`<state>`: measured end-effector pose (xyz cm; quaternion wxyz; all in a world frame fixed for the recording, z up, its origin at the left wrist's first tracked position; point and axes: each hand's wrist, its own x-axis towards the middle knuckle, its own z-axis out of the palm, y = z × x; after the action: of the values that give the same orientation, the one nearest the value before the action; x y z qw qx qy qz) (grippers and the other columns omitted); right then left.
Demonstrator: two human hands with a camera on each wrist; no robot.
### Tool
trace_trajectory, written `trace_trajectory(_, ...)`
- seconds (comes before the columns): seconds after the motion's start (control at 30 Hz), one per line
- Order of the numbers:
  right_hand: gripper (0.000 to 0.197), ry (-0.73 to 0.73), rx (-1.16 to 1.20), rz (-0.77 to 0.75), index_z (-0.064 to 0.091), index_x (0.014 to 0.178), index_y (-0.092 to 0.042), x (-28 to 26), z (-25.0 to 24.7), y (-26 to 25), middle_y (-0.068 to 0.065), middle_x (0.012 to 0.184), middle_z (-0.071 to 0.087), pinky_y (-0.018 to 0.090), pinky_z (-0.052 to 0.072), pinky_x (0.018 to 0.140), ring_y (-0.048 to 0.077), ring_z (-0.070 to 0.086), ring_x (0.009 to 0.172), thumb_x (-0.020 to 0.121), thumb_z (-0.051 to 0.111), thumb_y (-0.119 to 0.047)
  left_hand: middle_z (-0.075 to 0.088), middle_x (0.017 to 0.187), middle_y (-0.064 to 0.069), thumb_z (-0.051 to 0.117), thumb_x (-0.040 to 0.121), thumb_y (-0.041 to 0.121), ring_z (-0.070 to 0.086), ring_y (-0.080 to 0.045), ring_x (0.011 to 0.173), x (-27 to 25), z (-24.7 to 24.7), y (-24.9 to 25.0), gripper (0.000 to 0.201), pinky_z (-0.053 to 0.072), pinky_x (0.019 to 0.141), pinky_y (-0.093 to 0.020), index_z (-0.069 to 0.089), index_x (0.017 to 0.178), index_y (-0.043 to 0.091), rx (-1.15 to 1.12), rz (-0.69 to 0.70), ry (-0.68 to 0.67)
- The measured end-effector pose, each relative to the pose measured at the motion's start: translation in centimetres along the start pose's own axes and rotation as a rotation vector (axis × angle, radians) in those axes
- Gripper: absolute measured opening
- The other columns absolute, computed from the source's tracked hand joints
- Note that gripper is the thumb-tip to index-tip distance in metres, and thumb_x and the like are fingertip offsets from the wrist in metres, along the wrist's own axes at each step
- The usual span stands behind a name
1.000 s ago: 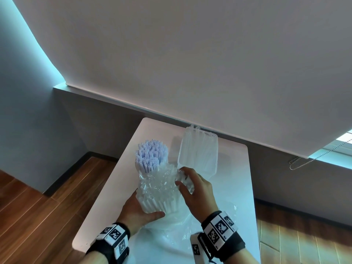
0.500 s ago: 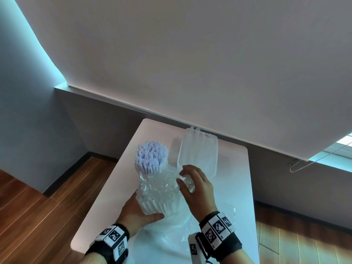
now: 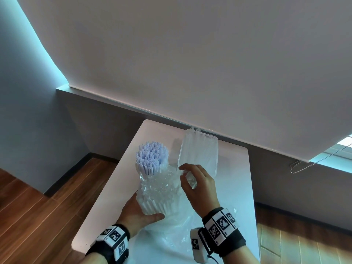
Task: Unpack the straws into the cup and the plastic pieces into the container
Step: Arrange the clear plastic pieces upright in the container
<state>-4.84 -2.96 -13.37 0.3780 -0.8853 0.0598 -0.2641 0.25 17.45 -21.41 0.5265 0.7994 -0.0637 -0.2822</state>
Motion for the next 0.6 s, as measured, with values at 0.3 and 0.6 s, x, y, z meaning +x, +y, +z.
trace_trajectory(0.3,0.021,0.012,0.037,0.063,0.061,0.098,-0.020,0.9,-1.3,-0.7,-0.013,0.091,0.069,0.011,0.048,0.073,0.003,0.064,0.081,0.083,0.068,-0.007,0.067,0.107,0.014,0.096,0.034,0.046,0.063,-0.008,0.103,-0.1,-0.1,0.0,0.085,0.049,0.097,-0.032,0.054,0.107,0.041,0.007,0.018,-0.004)
trace_trajectory(0.6,0.038,-0.028,-0.007,0.109,0.064,0.111,-0.022,1.5,-0.9,-0.5,-0.008,0.094,0.065,0.004,0.041,0.078,0.002,0.061,0.085,0.078,0.067,-0.003,0.069,0.107,0.013,0.096,0.032,0.051,0.064,-0.008,0.103,0.0,0.0,-0.1,0.087,0.050,0.098,-0.035,0.056,0.108,0.040,-0.002,0.021,-0.017)
